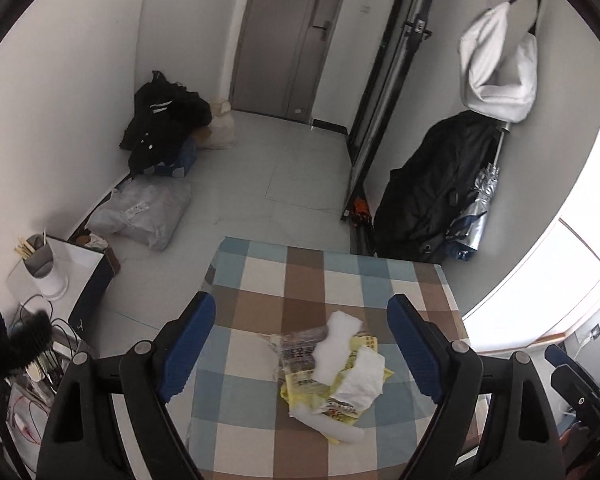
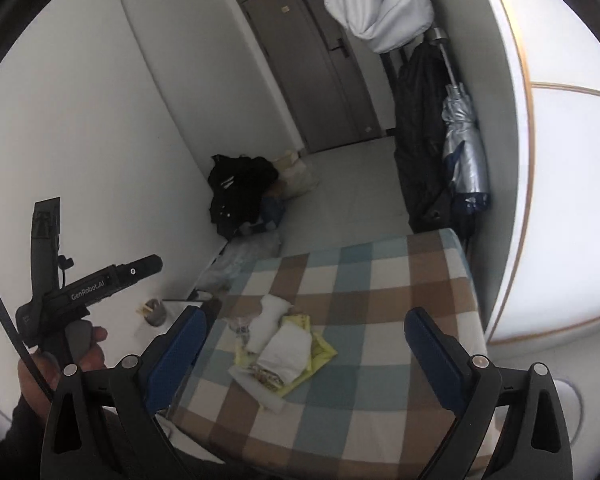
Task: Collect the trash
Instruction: 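Swing both tools back over the table, then grasp the white tissue on the yellow bag with the right gripper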
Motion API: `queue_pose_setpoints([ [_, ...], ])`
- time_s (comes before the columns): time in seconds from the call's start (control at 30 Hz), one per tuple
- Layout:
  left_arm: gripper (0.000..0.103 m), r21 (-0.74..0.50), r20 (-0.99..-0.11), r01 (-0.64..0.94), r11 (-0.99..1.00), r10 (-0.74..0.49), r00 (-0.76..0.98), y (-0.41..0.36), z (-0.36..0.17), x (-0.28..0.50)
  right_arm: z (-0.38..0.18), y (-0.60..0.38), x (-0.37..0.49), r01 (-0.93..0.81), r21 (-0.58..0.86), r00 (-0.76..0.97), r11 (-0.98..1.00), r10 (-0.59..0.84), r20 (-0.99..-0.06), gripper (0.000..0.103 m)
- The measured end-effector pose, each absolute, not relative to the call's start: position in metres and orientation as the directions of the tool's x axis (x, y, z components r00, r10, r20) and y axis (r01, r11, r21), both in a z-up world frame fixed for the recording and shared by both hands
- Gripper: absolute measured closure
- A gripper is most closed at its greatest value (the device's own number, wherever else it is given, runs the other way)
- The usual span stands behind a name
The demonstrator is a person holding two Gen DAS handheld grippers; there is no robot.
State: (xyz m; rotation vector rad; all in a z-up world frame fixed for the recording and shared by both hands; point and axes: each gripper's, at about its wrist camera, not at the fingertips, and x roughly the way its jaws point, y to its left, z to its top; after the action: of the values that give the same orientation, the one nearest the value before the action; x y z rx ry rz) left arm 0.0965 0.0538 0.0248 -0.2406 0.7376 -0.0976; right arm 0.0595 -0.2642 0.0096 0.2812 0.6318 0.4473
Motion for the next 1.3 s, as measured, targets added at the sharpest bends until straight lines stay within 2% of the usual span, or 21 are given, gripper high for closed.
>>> queue_pose_setpoints([
  [0.2,0.017,-0.261,-0.689,-0.037,0.965,-0.160,0.707,0.076,0.003,0.101,-0.004,-0.222,0.082,-0.394,0.366,0.648,0.843,0.537,-0.540,0.002],
  [0.33,0.017,-0.298,-0.708,-0.022,0.954,-0.206,0.675,0.090,-0.003,0.105,-0.015,-0.189,0.095,-0.496,0.346,0.571,0.796,0.600,-0.560,0.002],
  [0.5,0.017,-0.392,-0.719,-0.073,0.917,-0.256,0.646,0.120,-0.010,0.109,-0.034,-0.149,0.103,-0.622,0.138,0.516,0.770,0.536,-0.668,0.003],
  [0.7,0.017,-0.445,-0.718,-0.117,0.888,-0.275,0.640,0.135,-0.012,0.111,-0.076,-0.125,0.125,-0.712,-0.022,0.453,0.701,0.436,-0.778,0.005],
  [0.9,0.017,-0.431,-0.739,-0.122,0.894,-0.271,0.617,0.132,-0.019,0.115,-0.105,-0.121,0.142,-0.737,-0.048,0.405,0.674,0.383,-0.831,0.016],
  [1.17,0.017,-0.404,-0.761,-0.125,0.906,-0.258,0.595,0.132,-0.023,0.119,-0.117,-0.114,0.144,-0.774,-0.070,0.383,0.629,0.376,-0.844,0.019],
  [1.23,0.017,-0.401,-0.764,-0.129,0.907,-0.254,0.593,0.134,-0.024,0.119,-0.120,-0.112,0.145,-0.770,-0.089,0.392,0.632,0.358,-0.848,0.024],
  [1.3,0.017,-0.402,-0.766,-0.134,0.906,-0.252,0.591,0.134,-0.026,0.120,-0.119,-0.113,0.145,-0.768,-0.079,0.390,0.635,0.366,-0.845,0.025],
])
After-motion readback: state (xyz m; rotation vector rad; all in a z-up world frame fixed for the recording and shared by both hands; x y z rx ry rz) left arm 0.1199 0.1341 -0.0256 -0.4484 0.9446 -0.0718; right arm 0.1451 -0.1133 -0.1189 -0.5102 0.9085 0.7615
